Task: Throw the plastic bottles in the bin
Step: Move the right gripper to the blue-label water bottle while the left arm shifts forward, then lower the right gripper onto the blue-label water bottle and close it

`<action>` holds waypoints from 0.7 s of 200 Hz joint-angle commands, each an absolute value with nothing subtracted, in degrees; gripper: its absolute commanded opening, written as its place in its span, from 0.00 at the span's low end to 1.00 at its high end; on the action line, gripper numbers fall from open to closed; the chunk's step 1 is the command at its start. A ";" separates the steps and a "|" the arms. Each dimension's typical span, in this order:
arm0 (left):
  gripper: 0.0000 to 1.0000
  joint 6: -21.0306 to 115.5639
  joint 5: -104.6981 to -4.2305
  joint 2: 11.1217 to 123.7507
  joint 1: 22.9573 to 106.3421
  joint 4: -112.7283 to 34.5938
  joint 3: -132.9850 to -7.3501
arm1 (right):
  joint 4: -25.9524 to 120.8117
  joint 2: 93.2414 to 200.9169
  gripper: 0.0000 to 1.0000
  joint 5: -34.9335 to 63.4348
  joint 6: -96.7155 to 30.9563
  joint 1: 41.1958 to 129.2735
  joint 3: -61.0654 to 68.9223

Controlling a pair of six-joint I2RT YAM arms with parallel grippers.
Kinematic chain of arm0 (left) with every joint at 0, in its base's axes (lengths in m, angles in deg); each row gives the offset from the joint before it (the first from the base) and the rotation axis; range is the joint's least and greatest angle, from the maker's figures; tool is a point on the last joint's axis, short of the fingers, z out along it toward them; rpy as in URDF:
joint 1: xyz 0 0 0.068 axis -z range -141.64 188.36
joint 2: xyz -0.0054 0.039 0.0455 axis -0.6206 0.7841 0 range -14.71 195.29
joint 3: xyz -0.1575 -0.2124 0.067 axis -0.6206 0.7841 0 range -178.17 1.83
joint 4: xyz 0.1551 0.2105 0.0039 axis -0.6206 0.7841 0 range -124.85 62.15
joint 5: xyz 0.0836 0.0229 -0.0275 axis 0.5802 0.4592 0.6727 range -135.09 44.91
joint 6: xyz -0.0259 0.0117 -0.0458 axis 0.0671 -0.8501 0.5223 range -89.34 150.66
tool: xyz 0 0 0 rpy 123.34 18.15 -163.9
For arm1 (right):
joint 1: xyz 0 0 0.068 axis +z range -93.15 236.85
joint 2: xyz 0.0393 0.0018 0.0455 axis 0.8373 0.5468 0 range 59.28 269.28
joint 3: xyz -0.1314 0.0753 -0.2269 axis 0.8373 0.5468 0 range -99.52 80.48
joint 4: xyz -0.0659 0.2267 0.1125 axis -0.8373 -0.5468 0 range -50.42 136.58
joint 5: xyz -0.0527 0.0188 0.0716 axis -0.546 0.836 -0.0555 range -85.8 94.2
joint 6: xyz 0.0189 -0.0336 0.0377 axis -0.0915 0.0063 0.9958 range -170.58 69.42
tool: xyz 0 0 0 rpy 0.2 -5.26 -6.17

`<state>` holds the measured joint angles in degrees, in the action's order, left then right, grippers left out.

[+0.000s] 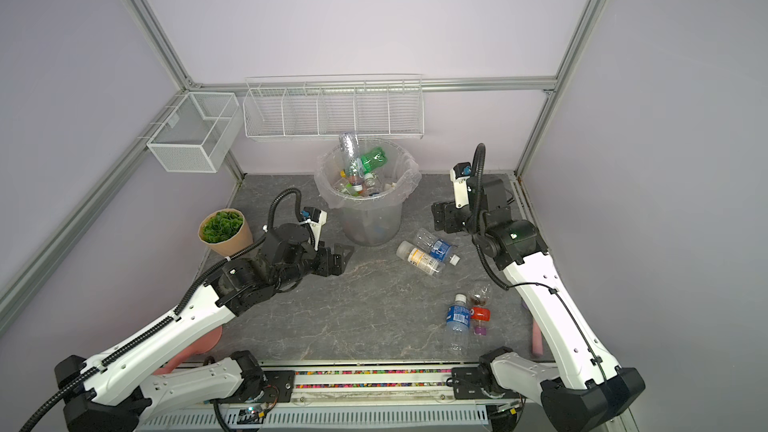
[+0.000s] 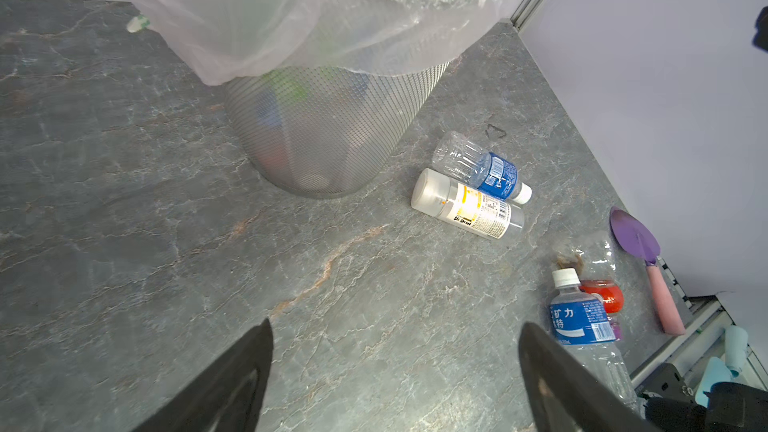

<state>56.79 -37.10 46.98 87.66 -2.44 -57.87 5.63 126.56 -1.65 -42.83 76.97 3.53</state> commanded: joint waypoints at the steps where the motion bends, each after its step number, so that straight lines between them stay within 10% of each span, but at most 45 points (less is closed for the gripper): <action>1: 0.92 57.65 -38.28 48.40 89.12 -5.26 -60.02 | 3.14 127.56 0.89 -0.07 -40.58 75.17 6.10; 140: 0.93 56.75 -33.07 42.61 91.72 -3.91 -55.86 | 8.22 144.49 0.90 4.37 -47.41 72.99 8.43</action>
<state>56.90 -36.34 46.18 91.64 -5.24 -57.48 6.20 142.35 2.74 -44.23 73.17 8.67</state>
